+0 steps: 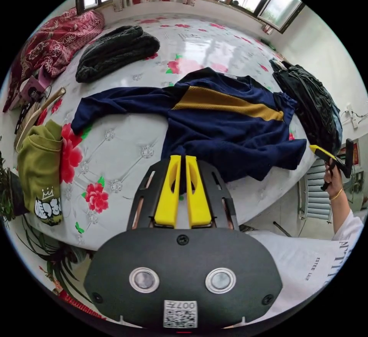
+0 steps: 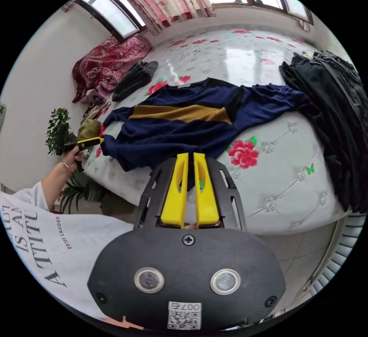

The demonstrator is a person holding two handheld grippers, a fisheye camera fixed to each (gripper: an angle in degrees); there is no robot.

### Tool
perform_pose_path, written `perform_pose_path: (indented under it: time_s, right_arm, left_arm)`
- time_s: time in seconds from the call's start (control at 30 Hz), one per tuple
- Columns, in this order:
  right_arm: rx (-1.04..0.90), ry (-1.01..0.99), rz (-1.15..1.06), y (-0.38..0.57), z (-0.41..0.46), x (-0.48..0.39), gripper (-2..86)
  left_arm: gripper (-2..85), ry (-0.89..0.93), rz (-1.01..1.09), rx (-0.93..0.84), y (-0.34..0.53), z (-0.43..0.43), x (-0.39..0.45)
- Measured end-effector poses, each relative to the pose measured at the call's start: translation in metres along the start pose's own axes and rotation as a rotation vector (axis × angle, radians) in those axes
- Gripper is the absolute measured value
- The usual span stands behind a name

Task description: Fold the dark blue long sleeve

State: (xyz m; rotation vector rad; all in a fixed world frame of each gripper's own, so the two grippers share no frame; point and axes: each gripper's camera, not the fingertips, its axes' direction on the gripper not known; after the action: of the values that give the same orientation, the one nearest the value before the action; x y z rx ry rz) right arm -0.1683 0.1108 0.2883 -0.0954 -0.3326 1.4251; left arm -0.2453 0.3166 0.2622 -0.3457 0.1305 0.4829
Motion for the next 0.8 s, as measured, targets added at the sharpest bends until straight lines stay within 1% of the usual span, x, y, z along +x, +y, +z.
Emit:
perform_pose_path:
  time_s: [0.07,0.13,0.2,0.3,0.37,0.47,0.53,0.6,0.63,0.7,0.8]
  right_arm:
    - [-0.052,-0.025,0.028,-0.010,0.011,0.003,2.7]
    - [-0.048,-0.051,0.023,0.000,0.018,-0.009,3.9]
    - [-0.048,-0.047,0.010,0.013,0.025,-0.021,4.8]
    - [-0.053,-0.028,-0.010,0.022,0.043,-0.039,6.5]
    - [-0.062,-0.020,-0.035,0.013,0.055,-0.051,7.3]
    - [-0.078,0.011,-0.081,-0.011,0.079,-0.072,7.9]
    - [-0.156,0.072,-0.080,-0.025,0.115,-0.079,6.6]
    - [-0.253,0.072,-0.054,-0.031,0.143,-0.077,4.4]
    - [-0.229,0.108,-0.038,-0.031,0.142,-0.079,2.2]
    - [-0.193,0.122,-0.031,-0.031,0.130,-0.082,1.0]
    - [-0.118,0.061,-0.026,-0.027,0.100,-0.085,0.2]
  left_arm:
    - [4.1,-0.046,-0.012,-0.032,-0.005,0.008,-0.001]
    - [5.3,-0.062,-0.014,0.005,0.006,0.002,-0.006]
    - [5.6,-0.064,-0.017,0.040,0.024,-0.005,-0.013]
    - [7.0,-0.035,0.001,0.045,0.049,-0.008,-0.017]
    - [9.4,-0.009,0.066,0.026,0.054,-0.004,-0.006]
    - [10.5,-0.036,0.138,0.018,0.048,0.009,0.014]
    - [9.8,-0.065,0.145,-0.020,0.038,0.025,0.021]
    - [7.0,-0.122,0.115,-0.074,0.027,0.046,0.022]
    - [6.2,-0.138,0.107,-0.085,0.025,0.049,0.022]
    - [4.6,-0.149,0.111,-0.103,0.022,0.055,0.022]
    - [2.1,-0.143,0.112,-0.101,0.021,0.051,0.021]
